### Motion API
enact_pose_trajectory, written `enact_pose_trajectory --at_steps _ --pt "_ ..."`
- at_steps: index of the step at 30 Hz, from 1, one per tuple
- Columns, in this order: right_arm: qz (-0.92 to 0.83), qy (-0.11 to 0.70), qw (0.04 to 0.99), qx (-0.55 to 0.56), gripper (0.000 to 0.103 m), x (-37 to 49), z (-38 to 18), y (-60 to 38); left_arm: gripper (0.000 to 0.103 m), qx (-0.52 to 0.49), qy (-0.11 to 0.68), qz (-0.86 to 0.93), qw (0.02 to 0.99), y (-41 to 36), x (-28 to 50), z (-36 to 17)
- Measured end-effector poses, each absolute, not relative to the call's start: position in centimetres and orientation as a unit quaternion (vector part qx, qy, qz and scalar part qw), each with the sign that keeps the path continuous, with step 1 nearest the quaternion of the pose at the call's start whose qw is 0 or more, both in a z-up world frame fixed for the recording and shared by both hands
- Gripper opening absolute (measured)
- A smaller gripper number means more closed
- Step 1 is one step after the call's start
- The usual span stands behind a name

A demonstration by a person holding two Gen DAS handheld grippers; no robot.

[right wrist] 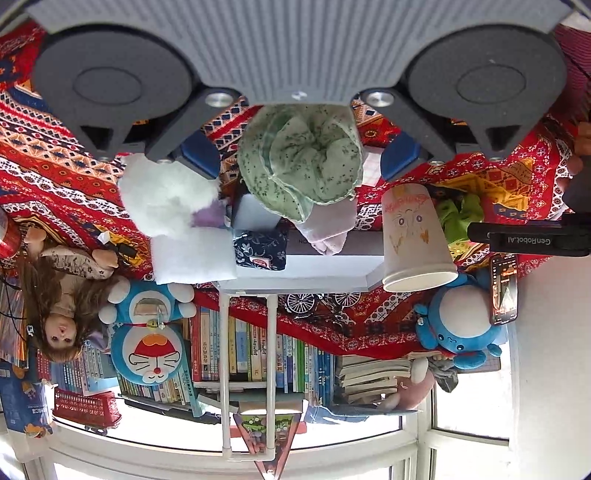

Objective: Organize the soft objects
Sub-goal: 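Move left gripper to the pink-green scrunchie while right gripper approaches the green bucket hat, then close left gripper on the scrunchie while right gripper closes on the bucket hat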

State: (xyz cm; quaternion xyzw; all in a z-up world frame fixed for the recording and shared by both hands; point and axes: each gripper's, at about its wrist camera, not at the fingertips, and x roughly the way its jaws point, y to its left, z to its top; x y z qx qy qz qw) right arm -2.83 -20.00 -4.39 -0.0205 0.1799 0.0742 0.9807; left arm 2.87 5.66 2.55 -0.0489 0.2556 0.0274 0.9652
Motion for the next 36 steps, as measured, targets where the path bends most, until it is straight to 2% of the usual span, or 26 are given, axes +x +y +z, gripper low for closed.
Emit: enact_pose_trajectory --at_steps 18,24,27,30,32,35,36 --pt "0.064 0.175 0.982 0.023 0.094 -2.6 -4.7 -20.6 0.102 -0.065 0.260 0.028 0.963 5.9 4.4 1.8" --pt "0.064 0.174 0.983 0.018 0.090 -2.6 -4.6 -20.4 0.097 -0.073 0.263 0.027 0.962 6.1 5.0 1.5" --pt "0.068 0.183 0.980 0.025 0.086 -2.5 -4.7 -20.4 0.088 -0.072 0.266 0.023 0.961 5.9 5.2 1.4" --pt "0.073 0.191 0.978 0.029 0.079 -2.4 -4.9 -20.3 0.071 -0.077 0.269 0.010 0.960 5.8 5.3 1.5" --pt "0.078 0.199 0.977 0.028 0.074 -2.3 -5.0 -20.2 0.049 -0.086 0.274 -0.004 0.958 5.8 5.3 1.6" --pt "0.084 0.213 0.973 0.033 0.062 -2.1 -5.1 -20.1 0.035 -0.082 0.272 0.000 0.959 5.5 4.8 2.0" --pt "0.090 0.218 0.971 0.041 0.056 -2.1 -5.1 -20.2 0.033 -0.077 0.270 0.000 0.960 5.4 4.6 2.1"
